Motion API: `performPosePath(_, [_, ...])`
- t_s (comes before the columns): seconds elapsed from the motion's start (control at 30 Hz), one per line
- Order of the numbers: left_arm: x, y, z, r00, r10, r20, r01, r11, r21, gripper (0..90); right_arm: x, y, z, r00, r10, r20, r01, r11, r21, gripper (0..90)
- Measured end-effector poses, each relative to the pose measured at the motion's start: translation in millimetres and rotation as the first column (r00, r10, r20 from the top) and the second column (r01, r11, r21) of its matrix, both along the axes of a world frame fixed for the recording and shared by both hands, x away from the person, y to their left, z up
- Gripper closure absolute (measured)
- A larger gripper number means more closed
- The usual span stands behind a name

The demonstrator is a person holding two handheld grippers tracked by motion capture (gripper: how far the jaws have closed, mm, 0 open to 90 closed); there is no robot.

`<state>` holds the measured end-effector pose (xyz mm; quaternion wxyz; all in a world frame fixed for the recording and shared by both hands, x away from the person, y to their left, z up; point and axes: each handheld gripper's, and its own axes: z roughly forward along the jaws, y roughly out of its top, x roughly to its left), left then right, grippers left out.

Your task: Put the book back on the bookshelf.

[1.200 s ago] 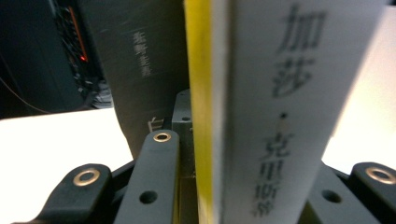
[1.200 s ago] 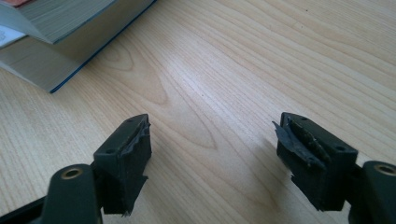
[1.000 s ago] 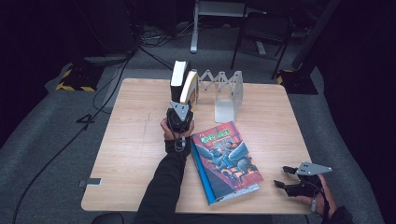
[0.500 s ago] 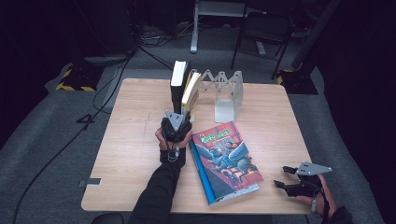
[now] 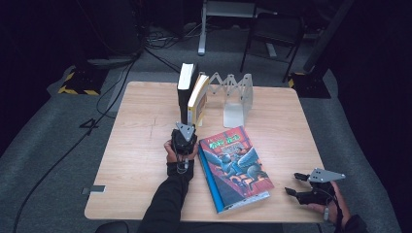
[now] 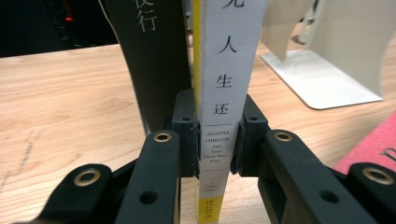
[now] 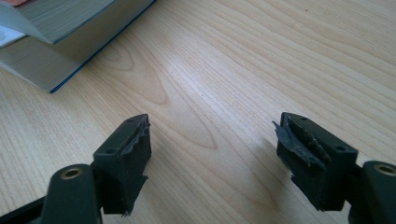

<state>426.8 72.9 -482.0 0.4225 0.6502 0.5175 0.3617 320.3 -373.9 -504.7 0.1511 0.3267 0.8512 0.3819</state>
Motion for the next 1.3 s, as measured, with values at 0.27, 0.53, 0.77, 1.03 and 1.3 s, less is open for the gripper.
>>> performPosePath(0.27, [11.7,-6.5,1.7,0.9986,0.053,-0.001,-0.053,0.9979,-0.037,75.4,0.0,0.0,0.0,1.0,0.0,0.0,0.0,1.0,0.0,25.8])
performPosePath(0.53, [7.9,-11.4,5.3,0.9966,0.082,0.006,-0.082,0.9965,0.014,75.6,-0.1,0.0,0.0,1.0,0.0,0.0,0.0,1.0,0.0,25.8])
performPosePath(0.77, [5.9,-16.8,6.1,0.9953,0.091,0.033,-0.094,0.9909,0.097,75.5,-0.1,0.1,0.0,1.0,0.0,0.001,0.0,1.0,-0.001,25.8])
performPosePath(1.03, [14.1,-24.3,8.9,0.9949,0.095,0.034,-0.098,0.9887,0.113,75.5,-0.1,0.1,0.0,1.0,0.0,0.001,0.0,1.0,-0.001,25.7])
performPosePath(1.3, [25.1,-23.7,2.5,0.9976,0.069,0.009,-0.069,0.9961,0.054,75.3,0.0,0.1,0.0,1.0,-0.001,0.0,0.001,1.0,0.0,25.6])
